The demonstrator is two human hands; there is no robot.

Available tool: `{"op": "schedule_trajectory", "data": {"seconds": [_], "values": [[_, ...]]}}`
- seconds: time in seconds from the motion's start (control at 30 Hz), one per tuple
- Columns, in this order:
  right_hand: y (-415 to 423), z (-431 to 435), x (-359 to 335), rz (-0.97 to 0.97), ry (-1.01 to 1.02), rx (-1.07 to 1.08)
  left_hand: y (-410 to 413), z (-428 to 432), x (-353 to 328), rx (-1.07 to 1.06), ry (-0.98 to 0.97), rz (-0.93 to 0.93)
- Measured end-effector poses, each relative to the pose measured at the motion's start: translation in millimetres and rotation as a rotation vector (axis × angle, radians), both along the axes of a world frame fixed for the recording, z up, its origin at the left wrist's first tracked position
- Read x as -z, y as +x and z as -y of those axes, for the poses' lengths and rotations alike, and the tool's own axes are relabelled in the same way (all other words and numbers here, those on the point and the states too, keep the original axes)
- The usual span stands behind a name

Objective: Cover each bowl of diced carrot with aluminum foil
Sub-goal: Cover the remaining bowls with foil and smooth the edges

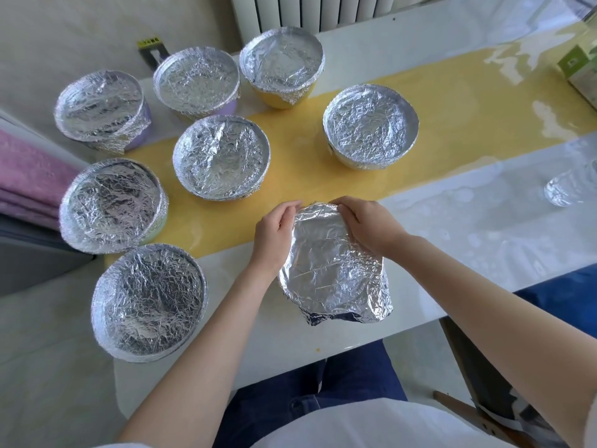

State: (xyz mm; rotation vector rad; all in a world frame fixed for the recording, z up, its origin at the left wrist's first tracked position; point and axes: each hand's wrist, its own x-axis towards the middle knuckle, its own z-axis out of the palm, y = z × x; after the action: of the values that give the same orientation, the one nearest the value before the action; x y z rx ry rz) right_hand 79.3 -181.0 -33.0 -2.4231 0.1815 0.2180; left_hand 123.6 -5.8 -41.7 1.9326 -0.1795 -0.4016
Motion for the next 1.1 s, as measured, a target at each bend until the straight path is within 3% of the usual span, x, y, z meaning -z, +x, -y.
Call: {"op": "schedule_trajectory", "data": {"seconds": [0.27,0.6,0.97,1.1], "values": [[32,-19,-3,-0.015,-0.043,-0.189,-22,-10,8,-0.077,0.066,-0.004],[43,-26,3,-0.045,-0.107,-0.198,-30,-2,10,-0.266,0.142,0.103],[37,-25,1,-0.015,-0.109,-0.223,-31,-2,11,-0.261,0.196,0.191],[23,-20,-3,0.005,-0.018,-0.084,-35,-5,9,-0.231,0.195,0.145]]}}
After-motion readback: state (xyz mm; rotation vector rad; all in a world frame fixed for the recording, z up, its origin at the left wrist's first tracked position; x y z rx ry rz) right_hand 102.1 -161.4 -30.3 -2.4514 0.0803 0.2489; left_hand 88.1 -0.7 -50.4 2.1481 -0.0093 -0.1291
